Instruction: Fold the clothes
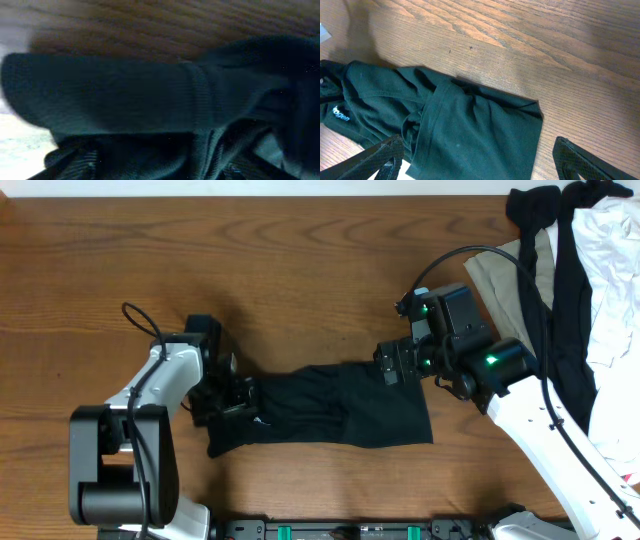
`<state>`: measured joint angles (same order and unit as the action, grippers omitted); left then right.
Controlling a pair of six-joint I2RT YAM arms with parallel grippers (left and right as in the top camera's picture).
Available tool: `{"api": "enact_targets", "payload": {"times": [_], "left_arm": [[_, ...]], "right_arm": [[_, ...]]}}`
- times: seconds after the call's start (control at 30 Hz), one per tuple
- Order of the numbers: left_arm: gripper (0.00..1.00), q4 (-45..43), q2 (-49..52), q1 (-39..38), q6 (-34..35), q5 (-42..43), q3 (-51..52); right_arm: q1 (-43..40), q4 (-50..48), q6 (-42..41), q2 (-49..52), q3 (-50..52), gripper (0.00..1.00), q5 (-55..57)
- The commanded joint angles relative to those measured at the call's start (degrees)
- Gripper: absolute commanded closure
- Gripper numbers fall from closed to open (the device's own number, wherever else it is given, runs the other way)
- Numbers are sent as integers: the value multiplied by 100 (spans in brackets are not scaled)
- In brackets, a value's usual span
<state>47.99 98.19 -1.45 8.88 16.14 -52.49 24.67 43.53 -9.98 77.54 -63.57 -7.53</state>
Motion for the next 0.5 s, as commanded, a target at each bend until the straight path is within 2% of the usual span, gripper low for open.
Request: {"api": "enact_targets", "payload": {"times": [0.0, 0.1, 0.13, 0.17, 0.3, 0.47], "left_arm": [[45, -114, 284, -22, -186, 396, 94], [73, -162, 280, -22, -273, 400, 94], [86, -160, 273, -22, -291, 400, 94], [93, -157, 249, -20, -291, 396, 94], [94, -155, 44, 81, -254, 319, 79], [94, 24, -597, 573, -136, -192, -28]], "right_arm": [[-66, 22, 61, 48, 52, 7, 68], [-66, 68, 61, 48, 52, 7, 68], [-66, 90, 61, 48, 52, 7, 68], [-66, 109, 61, 48, 52, 7, 68], [-66, 173, 61, 48, 55, 7, 116], [-72, 249, -90, 48, 55, 7, 374]]}}
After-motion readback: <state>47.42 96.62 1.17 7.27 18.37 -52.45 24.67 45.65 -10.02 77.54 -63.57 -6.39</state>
